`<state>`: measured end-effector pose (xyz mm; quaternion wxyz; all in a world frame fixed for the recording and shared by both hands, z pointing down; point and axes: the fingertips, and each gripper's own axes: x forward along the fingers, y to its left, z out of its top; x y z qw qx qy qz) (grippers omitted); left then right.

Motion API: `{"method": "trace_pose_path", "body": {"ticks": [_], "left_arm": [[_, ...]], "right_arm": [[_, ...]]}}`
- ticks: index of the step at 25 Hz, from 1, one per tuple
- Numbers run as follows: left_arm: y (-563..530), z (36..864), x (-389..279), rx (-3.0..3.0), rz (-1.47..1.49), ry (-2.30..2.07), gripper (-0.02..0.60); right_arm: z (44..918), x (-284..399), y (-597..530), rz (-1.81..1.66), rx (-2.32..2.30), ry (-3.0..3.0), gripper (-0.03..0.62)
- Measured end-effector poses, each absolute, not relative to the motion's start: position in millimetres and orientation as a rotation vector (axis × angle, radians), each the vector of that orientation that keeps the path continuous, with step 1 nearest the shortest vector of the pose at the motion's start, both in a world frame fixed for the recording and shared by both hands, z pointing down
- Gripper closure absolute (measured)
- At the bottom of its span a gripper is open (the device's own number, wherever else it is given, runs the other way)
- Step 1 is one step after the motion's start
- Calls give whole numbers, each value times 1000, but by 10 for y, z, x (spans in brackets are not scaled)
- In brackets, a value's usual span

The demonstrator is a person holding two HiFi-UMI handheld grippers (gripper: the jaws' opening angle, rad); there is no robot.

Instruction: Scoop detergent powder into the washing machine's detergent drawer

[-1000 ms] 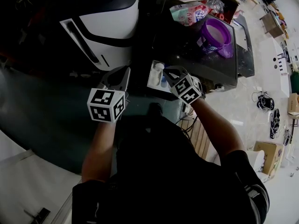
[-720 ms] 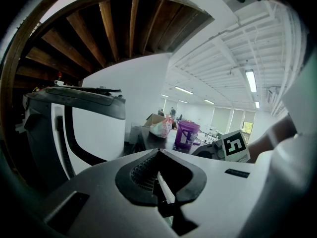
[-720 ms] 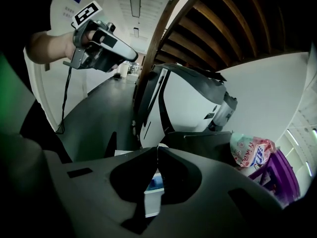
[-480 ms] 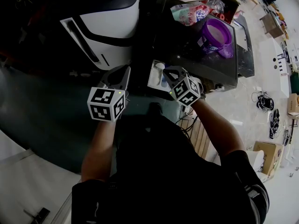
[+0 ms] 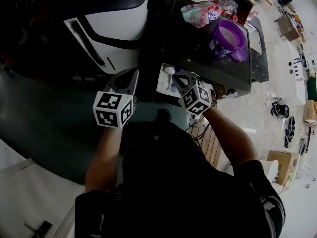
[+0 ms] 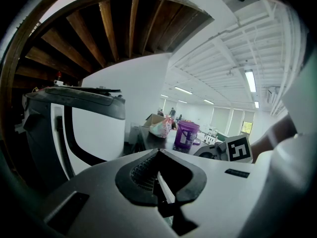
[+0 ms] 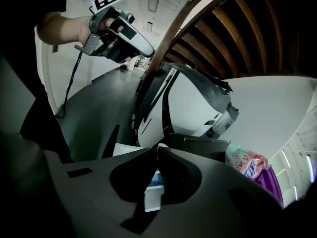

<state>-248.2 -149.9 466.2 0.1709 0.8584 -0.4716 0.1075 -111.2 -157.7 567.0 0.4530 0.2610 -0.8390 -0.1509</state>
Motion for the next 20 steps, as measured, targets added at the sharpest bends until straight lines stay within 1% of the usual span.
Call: {"method": "trace_pose_path", "body": {"ticks": [20], "left_arm": [[-1449, 4651, -2546, 2442, 300, -1340, 574]], "right_arm": [[5693, -1166, -1482, -631, 574, -1934, 576]]}}
